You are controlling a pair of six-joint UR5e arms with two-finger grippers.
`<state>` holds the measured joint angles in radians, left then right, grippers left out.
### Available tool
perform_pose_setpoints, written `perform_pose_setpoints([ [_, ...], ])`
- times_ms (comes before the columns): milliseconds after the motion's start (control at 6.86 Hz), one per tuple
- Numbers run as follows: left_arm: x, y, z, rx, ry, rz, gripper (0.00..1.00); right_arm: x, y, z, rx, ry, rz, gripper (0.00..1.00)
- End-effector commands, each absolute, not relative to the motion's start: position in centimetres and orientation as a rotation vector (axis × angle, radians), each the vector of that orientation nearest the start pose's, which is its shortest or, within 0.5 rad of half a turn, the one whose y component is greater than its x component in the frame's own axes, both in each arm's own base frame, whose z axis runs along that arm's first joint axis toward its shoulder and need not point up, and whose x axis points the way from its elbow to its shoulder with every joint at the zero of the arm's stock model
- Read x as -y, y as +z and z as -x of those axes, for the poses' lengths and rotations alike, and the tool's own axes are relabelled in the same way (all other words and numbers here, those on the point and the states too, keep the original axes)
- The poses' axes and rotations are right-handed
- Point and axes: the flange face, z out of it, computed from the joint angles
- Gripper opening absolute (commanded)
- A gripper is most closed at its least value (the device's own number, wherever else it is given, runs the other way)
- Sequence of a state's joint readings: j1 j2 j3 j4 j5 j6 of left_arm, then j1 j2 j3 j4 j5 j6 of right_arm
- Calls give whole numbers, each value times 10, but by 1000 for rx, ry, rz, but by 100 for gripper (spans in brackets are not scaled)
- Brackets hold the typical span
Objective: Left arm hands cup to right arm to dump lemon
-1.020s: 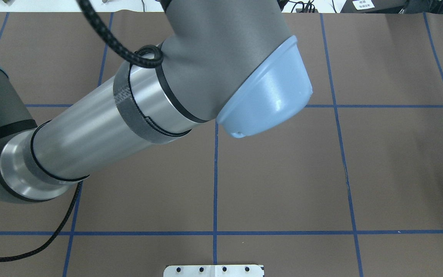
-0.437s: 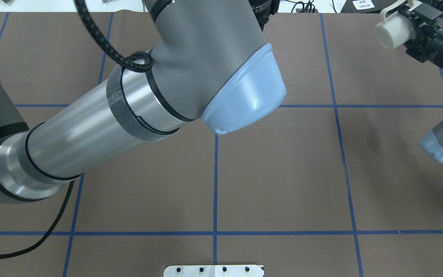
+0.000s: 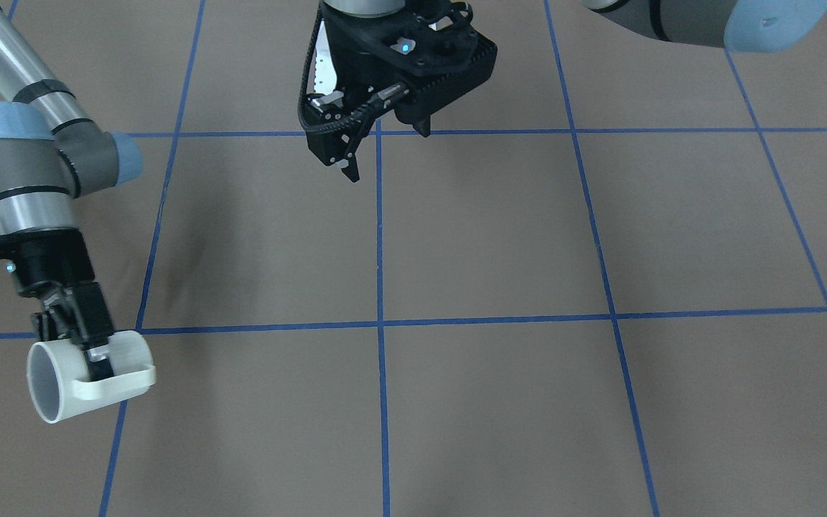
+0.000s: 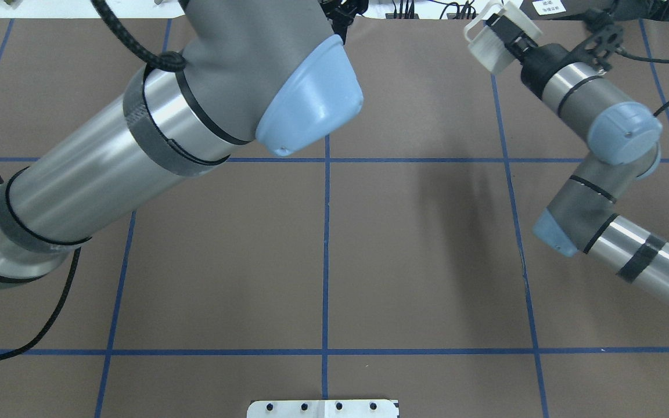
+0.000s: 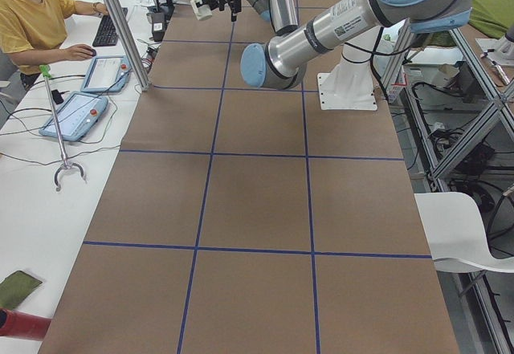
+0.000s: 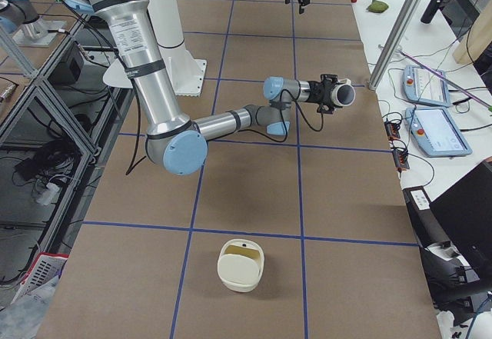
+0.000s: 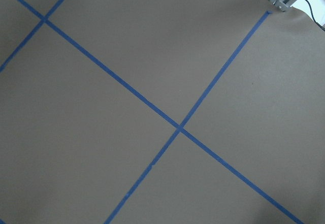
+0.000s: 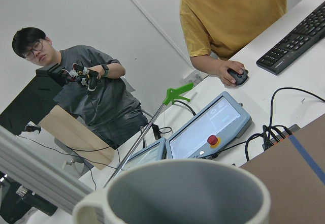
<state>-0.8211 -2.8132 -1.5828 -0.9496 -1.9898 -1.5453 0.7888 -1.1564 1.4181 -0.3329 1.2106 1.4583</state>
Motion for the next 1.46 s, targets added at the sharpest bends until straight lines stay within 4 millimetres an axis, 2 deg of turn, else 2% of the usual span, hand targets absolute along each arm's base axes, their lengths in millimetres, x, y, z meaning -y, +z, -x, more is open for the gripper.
perform_pose_setpoints([
  [0,583,-7,-350,-737,-540,96,100,540,256,413,999,629,-1053,29],
  [146,603,15,-325,-771,-497,122,100,512,224,433,942,559,-1085,25],
  [437,617,24,-325,-774,-473,120,100,450,212,490,817,418,-1201,24],
  [583,619,27,-332,-774,-472,149,100,428,211,508,793,390,-1208,24],
  [729,614,21,-339,-806,-453,215,100,409,201,522,762,375,-1241,25],
  [874,601,12,-356,-821,-451,268,100,395,170,533,759,345,-1279,25],
  [1020,586,7,-380,-817,-449,296,100,389,163,536,760,344,-1288,26],
  [1312,575,-3,-385,-833,-429,338,98,386,156,537,776,349,-1288,26],
])
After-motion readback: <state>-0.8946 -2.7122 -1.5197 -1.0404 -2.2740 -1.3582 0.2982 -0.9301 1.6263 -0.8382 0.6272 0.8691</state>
